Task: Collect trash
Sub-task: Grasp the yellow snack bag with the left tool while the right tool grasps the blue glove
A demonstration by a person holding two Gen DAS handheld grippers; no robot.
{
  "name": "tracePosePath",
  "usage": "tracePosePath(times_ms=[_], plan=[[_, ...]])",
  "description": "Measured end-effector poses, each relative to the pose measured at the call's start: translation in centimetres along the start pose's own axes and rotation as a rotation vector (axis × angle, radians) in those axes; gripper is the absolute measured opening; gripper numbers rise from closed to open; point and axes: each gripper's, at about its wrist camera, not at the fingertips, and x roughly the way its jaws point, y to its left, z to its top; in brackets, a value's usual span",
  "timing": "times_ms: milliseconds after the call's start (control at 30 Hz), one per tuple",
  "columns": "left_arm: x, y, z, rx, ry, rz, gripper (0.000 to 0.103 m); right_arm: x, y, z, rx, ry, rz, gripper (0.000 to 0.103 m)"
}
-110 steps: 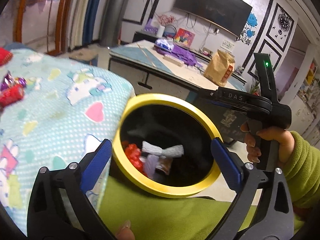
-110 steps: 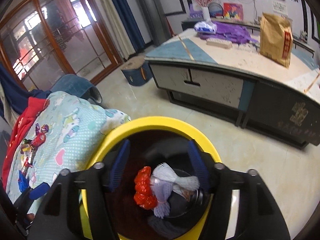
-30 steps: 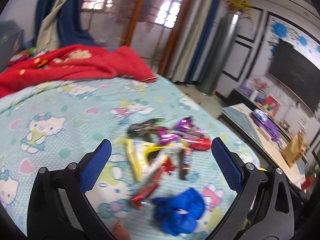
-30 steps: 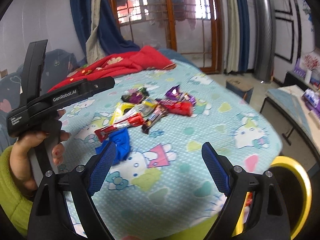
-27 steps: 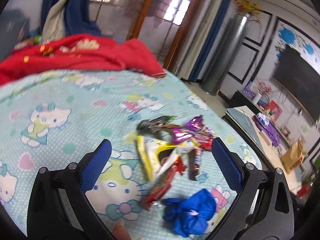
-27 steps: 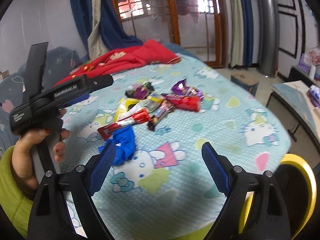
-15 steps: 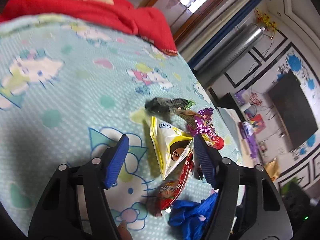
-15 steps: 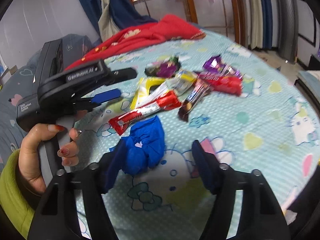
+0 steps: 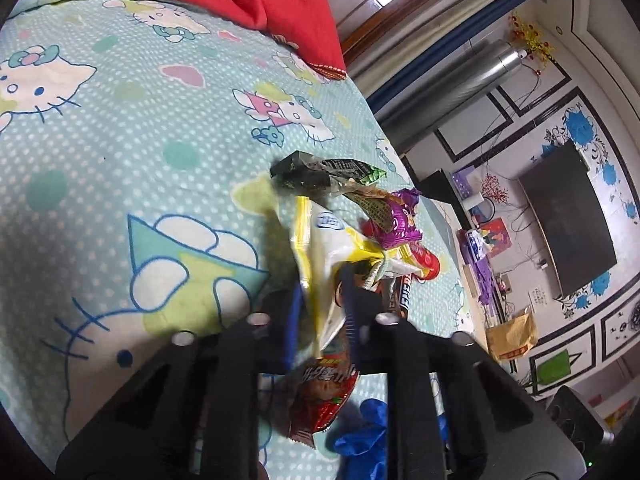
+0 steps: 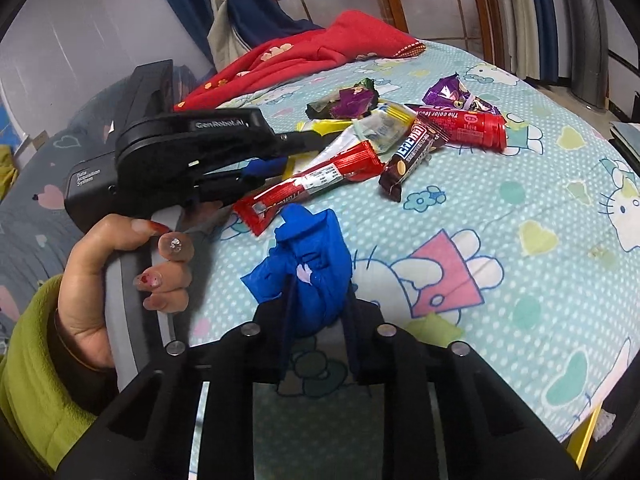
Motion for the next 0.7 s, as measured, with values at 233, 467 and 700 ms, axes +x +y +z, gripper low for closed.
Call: tracePosePath(times_ms=[233, 467, 700], plan=[[-2.1, -2.8, -0.5, 0.117, -0.068, -0.013, 0.006, -0.9, -0.7, 0.1, 0.020, -0.029, -0.024, 0.014], [-3.6, -6.7, -1.3, 0.231, -0.105, -0.063, 0.006, -3.0, -1.7, 0.1, 0.043, -0.080, -0.061, 0.012], [-4.3, -9.1, -1.8, 0.292, -0.123, -0.088, 0.006, -5.6, -2.8, 0.2, 0.058, -0.130, -0.101, 0.012]])
